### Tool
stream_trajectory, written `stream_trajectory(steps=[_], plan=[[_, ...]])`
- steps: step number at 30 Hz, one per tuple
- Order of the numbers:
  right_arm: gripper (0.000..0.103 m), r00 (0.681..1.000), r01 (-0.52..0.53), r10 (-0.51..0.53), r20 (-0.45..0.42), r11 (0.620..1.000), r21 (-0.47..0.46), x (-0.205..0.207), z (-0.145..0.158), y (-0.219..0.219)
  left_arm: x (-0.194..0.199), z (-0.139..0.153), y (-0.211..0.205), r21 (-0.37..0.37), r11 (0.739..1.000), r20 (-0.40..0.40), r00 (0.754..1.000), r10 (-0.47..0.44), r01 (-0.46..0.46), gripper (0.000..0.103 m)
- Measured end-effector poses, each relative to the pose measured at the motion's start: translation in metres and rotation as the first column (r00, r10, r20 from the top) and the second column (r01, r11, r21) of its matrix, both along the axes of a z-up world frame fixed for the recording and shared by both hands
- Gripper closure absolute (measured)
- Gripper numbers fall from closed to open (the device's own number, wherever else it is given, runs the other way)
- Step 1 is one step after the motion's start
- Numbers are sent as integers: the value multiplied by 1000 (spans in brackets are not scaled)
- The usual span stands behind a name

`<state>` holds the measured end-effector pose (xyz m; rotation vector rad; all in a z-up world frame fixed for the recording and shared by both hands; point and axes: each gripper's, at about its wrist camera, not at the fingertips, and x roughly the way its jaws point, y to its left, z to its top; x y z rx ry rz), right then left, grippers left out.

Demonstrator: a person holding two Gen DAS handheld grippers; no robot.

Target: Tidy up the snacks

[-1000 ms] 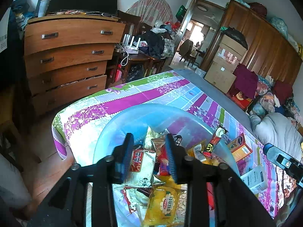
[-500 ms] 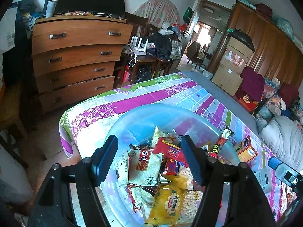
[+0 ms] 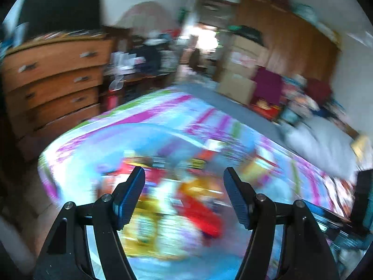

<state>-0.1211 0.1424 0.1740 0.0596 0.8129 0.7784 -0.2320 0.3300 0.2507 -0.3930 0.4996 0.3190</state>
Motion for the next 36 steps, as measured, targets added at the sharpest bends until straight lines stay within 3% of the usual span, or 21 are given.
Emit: stream_trajectory(steps=[5,9,15,16,20,24,27,30,32,34,36], plan=[[19,967,252,-252,-49,968,-10,27,-28,-121,33,12,-94,51,971,17,972,-236,234,32],[19,893,439,-440,-97,898,-31,64,-60,-230,63,1,-159,46,923,-7,924,-382,382,32],[19,780,601,-584,-224,799,10,142,-117,-352,105,-31,-219,27,876,-70,875,-479,482,32],[19,778,603,-581,-238,797,25,153,-123,-361,112,-37,-225,20,870,-77,868,-490,493,32],[20,797,583,-542,-265,805,108,203,-148,-383,137,-56,-241,11,860,-88,857,-508,511,32],[19,842,527,-483,-242,832,173,245,-153,-377,155,-71,-250,9,854,-99,850,-517,520,32],[19,876,467,-416,-243,859,211,274,-156,-369,165,-81,-260,15,841,-115,836,-536,541,32],[19,911,381,-332,-246,905,191,303,-159,-347,170,-91,-266,5,832,-132,825,-549,554,32],[19,934,306,-265,-239,940,150,313,-161,-328,173,-97,-270,0,828,-146,820,-554,560,32],[19,964,202,-199,-178,979,-2,320,-157,-295,174,-101,-273,-4,826,-159,815,-557,563,32],[20,983,140,-159,-89,972,-190,322,-151,-266,175,-105,-274,-1,825,-175,812,-557,565,32]])
